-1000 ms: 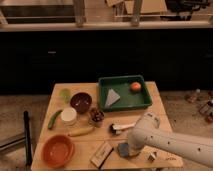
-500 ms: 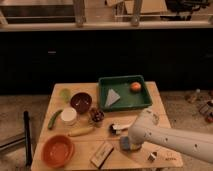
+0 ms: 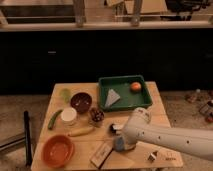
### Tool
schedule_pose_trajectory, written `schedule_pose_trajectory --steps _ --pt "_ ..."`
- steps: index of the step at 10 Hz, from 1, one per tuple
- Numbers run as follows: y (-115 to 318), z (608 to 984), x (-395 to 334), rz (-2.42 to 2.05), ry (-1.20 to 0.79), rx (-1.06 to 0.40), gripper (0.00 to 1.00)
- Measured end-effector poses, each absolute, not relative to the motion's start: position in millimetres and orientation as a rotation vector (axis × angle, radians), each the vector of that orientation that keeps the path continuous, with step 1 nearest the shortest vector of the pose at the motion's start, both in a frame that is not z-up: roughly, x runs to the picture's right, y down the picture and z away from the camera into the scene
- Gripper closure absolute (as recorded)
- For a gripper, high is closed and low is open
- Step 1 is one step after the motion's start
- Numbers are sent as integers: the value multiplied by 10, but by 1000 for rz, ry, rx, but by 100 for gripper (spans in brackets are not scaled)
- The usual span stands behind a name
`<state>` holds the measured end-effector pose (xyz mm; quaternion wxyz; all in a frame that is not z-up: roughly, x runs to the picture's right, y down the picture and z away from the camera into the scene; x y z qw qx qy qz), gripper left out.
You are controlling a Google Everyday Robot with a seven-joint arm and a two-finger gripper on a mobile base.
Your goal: Wipe table surface with sponge
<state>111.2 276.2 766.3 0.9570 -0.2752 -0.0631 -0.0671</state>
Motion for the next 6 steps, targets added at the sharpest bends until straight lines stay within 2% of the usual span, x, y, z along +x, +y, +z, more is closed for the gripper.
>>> schedule_pose_trajectory --steps 6 --pt "2913 7577 1480 -125 -95 -598 100"
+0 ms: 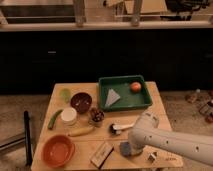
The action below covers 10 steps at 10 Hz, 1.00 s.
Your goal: Wipe table surface with sponge
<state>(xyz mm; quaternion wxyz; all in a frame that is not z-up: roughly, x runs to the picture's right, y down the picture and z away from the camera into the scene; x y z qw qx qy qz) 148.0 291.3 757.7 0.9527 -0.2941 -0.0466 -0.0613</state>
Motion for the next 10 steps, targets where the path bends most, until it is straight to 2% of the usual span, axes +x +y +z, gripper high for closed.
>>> schedule_pose_trajectory --steps 6,10 --pt "2648 7779 1734 -39 -69 -576 100" --pt "2587 7896 1415 -58 -123 -577 100"
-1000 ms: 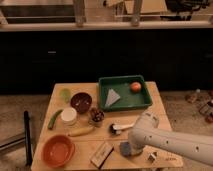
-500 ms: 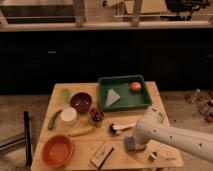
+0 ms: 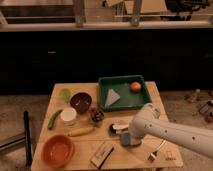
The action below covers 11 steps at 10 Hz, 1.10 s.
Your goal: Wipe table surface with sponge
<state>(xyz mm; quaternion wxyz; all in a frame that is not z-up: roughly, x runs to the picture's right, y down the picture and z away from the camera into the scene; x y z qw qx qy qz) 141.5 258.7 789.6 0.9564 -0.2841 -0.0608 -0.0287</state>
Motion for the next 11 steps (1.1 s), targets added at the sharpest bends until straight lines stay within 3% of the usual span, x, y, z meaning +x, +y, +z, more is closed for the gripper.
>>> schedule_pose_trajectory --steps 4,11 --pt "2751 7727 1274 -122 -172 -582 100" --pt "2891 7579 1679 -116 -121 -603 100"
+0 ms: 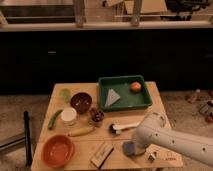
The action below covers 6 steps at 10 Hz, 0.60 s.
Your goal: Wipe table surface with sponge
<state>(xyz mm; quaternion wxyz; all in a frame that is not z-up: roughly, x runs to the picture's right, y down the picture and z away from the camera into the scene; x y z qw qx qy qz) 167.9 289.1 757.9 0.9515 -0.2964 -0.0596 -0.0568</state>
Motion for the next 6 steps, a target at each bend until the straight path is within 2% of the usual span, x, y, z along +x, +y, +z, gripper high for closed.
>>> schedule_pose_trajectory --steps 6 --pt "2619 7798 1801 -43 -100 -580 100"
